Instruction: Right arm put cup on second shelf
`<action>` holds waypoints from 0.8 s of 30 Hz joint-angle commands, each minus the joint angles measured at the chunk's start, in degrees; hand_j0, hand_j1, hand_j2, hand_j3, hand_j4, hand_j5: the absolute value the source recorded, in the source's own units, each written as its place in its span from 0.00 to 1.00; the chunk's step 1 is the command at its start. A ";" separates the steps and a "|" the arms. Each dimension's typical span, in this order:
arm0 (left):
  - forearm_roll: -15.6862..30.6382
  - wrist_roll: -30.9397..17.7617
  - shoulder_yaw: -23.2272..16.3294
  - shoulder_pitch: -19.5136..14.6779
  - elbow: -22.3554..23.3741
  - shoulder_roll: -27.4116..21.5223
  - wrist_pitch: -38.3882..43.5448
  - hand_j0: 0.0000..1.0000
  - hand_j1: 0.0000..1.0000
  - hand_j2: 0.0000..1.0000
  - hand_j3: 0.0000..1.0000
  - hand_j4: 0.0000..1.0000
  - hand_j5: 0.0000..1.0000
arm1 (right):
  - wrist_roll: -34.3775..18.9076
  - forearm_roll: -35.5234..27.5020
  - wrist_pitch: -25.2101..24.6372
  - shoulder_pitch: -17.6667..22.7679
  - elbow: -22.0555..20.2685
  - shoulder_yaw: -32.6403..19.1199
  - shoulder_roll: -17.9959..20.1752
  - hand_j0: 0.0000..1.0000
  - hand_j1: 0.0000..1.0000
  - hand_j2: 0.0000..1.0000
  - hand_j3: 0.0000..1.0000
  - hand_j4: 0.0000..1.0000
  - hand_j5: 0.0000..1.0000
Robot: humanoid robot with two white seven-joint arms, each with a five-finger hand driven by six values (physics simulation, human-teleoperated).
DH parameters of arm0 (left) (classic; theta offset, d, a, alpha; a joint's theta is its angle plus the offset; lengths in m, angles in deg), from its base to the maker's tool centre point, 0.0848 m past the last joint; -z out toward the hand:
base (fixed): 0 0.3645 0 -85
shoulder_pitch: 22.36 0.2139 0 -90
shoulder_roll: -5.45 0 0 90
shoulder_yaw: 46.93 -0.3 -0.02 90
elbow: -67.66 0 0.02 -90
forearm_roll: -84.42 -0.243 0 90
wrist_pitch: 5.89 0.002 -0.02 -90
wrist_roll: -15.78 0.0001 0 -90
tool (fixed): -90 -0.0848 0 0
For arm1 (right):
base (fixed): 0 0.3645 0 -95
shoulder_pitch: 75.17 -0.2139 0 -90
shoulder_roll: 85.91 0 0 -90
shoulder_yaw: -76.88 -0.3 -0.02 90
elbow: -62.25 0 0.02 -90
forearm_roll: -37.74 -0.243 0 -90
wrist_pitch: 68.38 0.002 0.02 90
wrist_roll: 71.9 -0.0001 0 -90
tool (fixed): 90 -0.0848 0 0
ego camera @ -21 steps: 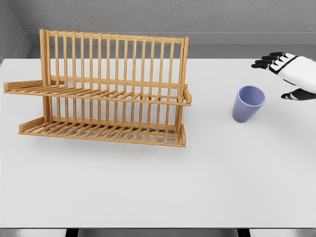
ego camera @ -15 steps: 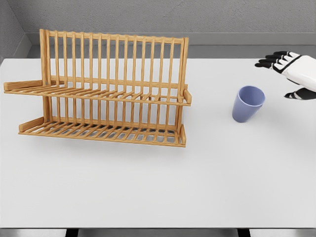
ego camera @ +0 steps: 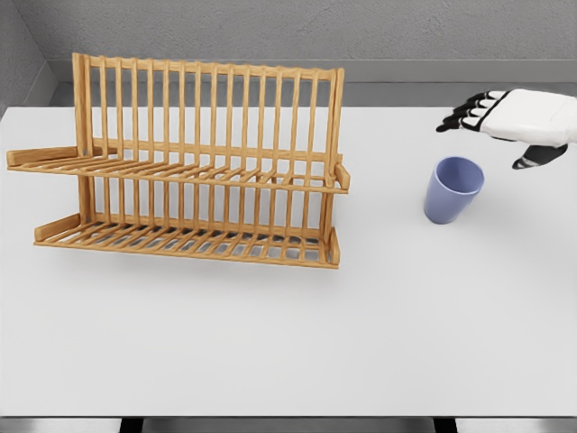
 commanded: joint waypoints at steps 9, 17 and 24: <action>0.02 -0.01 0.01 0.00 -0.01 0.00 0.00 1.00 1.00 1.00 1.00 1.00 1.00 | -0.47 0.22 -0.07 -0.97 3.54 7.42 -2.24 1.00 1.00 1.00 1.00 1.00 1.00; 0.02 -0.01 0.01 0.00 -0.01 0.00 0.00 1.00 1.00 1.00 1.00 1.00 1.00 | -0.47 0.30 -0.07 -2.20 5.91 8.13 -3.38 1.00 1.00 1.00 1.00 1.00 1.00; 0.02 -0.01 0.01 0.00 -0.01 0.00 0.00 1.00 1.00 1.00 1.00 1.00 1.00 | -0.47 0.30 -0.07 -3.43 7.93 9.97 -4.70 1.00 1.00 1.00 1.00 1.00 1.00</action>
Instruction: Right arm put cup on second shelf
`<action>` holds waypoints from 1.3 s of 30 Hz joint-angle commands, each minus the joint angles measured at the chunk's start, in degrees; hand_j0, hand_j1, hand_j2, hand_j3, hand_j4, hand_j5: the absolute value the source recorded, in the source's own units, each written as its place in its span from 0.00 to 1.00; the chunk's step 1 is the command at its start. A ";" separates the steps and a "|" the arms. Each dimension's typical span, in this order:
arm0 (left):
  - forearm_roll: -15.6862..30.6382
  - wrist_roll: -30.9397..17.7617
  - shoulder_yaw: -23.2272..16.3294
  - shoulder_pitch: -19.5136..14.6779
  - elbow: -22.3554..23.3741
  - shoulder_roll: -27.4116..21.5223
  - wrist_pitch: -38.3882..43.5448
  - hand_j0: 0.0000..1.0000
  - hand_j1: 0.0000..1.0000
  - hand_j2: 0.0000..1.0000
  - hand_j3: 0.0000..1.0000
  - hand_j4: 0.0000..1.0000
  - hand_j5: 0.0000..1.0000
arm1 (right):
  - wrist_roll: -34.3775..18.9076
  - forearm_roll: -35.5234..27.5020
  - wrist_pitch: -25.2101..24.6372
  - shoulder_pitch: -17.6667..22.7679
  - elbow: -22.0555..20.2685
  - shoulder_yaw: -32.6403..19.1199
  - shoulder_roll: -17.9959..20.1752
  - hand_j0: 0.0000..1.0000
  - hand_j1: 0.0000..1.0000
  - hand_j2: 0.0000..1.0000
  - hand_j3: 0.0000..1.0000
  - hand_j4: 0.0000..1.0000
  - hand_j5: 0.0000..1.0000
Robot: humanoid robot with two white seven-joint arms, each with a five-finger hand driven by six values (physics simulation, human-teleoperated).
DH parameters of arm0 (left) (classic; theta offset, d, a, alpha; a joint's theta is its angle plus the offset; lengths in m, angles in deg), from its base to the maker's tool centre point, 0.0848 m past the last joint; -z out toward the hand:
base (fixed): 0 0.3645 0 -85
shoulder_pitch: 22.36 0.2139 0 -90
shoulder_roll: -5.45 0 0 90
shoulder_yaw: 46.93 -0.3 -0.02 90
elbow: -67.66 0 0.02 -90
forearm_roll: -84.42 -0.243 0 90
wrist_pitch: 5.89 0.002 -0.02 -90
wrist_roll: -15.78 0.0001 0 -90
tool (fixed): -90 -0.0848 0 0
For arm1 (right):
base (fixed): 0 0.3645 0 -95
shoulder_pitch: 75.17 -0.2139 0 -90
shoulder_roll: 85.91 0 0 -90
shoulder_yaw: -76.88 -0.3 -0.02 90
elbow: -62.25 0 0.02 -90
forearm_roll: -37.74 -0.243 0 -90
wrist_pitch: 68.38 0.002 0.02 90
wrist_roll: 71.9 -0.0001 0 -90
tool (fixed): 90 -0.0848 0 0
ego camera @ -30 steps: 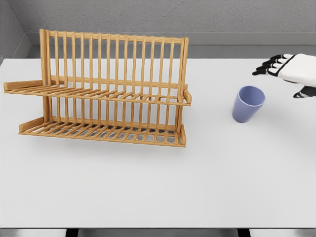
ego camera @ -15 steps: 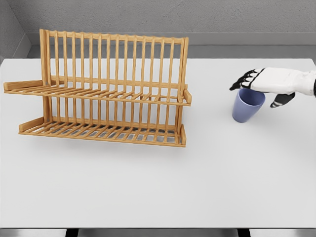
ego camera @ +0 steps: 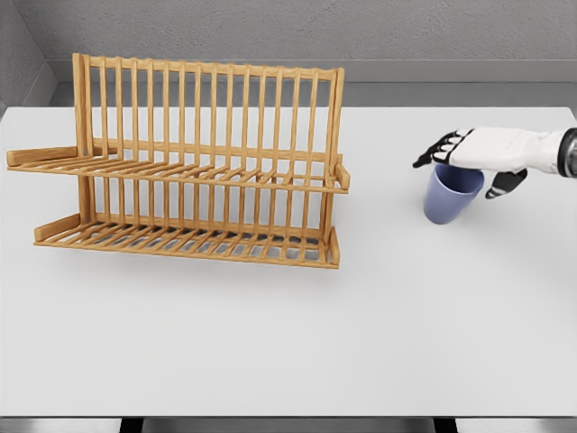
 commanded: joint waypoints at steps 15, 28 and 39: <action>0.02 -0.01 0.00 0.00 0.00 0.00 0.00 1.00 1.00 1.00 1.00 1.00 1.00 | 0.02 -0.23 -0.22 -0.26 0.88 1.30 -1.23 0.67 0.67 0.67 0.67 0.67 0.67; 0.02 -0.01 0.00 0.00 0.00 0.00 0.00 1.00 1.00 1.00 1.00 1.00 1.00 | 0.02 -0.40 0.22 -1.32 0.35 0.60 -0.79 0.60 0.60 0.60 0.60 0.60 0.60; 0.02 -0.01 0.00 0.00 0.00 0.00 0.00 1.00 1.00 1.00 1.00 1.00 1.00 | 0.02 -0.67 0.66 -2.46 -1.49 -2.48 -0.26 0.60 0.60 0.60 0.60 0.60 0.60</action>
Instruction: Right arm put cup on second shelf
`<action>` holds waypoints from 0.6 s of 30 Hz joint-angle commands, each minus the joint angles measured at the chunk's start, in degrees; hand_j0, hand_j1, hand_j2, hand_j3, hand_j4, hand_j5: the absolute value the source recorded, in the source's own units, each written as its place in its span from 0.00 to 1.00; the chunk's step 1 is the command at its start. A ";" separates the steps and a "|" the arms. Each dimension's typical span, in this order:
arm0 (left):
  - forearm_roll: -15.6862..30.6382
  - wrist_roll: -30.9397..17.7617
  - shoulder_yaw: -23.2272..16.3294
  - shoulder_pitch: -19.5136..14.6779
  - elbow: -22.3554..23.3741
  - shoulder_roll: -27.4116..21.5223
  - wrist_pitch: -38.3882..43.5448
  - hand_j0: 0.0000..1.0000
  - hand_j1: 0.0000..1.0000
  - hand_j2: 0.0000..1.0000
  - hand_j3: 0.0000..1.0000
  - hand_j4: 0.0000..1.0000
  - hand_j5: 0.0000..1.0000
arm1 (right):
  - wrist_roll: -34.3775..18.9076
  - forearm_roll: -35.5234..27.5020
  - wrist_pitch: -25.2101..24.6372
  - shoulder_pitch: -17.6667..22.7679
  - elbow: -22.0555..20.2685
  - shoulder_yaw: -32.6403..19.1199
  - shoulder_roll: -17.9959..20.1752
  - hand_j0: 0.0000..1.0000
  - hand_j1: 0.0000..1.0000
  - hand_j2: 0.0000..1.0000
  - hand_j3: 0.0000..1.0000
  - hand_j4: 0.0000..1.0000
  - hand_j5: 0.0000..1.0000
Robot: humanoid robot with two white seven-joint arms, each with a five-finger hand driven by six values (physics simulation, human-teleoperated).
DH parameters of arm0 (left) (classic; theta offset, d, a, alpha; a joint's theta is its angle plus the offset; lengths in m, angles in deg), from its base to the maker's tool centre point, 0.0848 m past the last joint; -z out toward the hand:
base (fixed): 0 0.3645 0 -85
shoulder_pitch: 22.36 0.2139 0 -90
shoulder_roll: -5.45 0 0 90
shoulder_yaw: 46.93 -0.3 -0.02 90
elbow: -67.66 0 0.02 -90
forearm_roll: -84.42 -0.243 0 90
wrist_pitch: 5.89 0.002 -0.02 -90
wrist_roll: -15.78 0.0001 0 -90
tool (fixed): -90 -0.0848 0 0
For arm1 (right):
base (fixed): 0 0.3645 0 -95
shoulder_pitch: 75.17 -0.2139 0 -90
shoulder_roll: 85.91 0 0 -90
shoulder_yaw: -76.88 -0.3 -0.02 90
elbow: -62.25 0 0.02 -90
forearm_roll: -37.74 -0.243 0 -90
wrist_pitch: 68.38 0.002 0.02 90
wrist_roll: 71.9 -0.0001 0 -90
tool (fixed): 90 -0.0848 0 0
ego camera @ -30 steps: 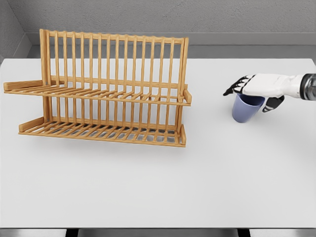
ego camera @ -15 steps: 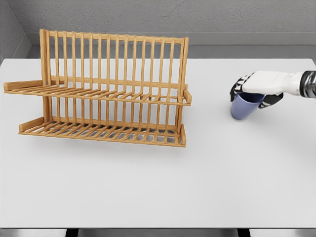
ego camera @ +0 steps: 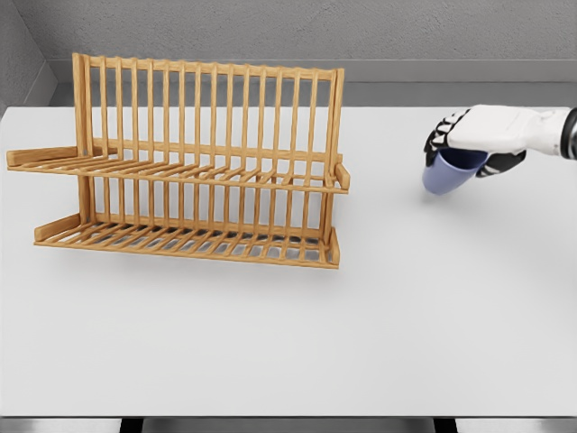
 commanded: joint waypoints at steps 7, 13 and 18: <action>0.02 -0.01 0.00 0.00 0.00 0.00 0.00 1.00 1.00 1.00 1.00 1.00 1.00 | -0.02 -0.39 -0.30 0.00 -5.73 -4.22 1.61 0.60 0.60 0.60 0.60 0.60 0.60; 0.02 -0.01 0.00 0.00 0.00 0.00 0.00 1.00 1.00 1.00 1.00 1.00 1.00 | -0.02 -0.39 -0.21 0.26 -11.71 -6.77 2.93 0.60 0.60 0.60 0.60 0.60 0.60; 0.02 -0.01 0.00 0.00 0.00 0.00 0.00 1.00 1.00 1.00 1.00 1.00 1.00 | -0.02 -0.39 -0.12 0.18 -14.61 -8.44 3.46 0.60 0.60 0.60 0.60 0.60 0.60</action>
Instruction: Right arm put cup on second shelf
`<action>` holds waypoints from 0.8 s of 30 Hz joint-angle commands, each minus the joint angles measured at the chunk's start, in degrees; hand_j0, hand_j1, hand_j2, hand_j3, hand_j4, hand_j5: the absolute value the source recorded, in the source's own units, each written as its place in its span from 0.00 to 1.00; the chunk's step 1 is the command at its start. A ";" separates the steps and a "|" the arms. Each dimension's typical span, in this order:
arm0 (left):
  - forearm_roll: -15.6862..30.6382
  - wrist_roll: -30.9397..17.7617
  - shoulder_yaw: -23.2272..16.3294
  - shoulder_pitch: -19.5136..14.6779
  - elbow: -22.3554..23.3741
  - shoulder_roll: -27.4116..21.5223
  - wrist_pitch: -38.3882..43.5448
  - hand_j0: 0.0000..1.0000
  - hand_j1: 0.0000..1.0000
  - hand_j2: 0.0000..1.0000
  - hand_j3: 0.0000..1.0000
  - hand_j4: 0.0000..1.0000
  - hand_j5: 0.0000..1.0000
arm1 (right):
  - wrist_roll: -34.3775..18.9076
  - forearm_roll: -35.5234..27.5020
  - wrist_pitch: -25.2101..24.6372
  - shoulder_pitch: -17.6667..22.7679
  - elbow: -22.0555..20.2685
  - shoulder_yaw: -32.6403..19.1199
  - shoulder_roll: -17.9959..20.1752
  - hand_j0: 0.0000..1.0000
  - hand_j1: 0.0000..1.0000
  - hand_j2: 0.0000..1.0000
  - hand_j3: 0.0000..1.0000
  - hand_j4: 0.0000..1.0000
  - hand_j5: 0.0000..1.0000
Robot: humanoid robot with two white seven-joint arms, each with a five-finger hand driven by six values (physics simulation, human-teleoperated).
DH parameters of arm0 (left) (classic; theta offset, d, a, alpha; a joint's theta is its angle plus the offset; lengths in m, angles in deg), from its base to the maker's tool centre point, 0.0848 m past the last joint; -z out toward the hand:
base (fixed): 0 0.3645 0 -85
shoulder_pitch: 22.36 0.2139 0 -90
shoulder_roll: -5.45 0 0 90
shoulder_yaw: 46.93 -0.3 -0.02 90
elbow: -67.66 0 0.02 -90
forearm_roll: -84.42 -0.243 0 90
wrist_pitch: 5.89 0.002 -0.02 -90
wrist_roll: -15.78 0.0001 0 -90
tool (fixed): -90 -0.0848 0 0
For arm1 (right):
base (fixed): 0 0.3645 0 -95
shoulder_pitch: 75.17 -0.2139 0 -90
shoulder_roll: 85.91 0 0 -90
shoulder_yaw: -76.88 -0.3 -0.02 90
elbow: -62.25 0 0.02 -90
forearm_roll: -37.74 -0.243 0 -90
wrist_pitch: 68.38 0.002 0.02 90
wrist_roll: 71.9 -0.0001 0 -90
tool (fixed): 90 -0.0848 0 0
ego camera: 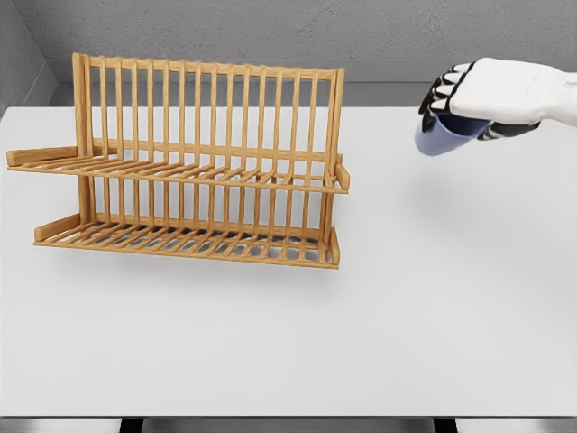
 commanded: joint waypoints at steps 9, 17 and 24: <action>0.02 -0.01 0.00 0.00 0.00 0.00 0.00 1.00 1.00 1.00 1.00 1.00 1.00 | 0.03 -0.36 -0.52 0.00 -8.65 -1.42 -0.52 0.60 0.60 0.60 0.60 0.60 0.60; 0.02 -0.01 0.00 0.00 0.00 0.00 0.00 1.00 1.00 1.00 1.00 1.00 1.00 | 0.03 -0.36 0.10 -0.70 -10.50 -0.81 -3.33 0.60 0.60 0.60 0.60 0.60 0.60; 0.02 -0.01 0.00 0.00 0.00 0.00 0.00 1.00 1.00 1.00 1.00 1.00 1.00 | 0.03 -0.45 -0.17 -3.78 -10.50 3.15 -6.31 0.61 0.61 0.61 0.61 0.61 0.61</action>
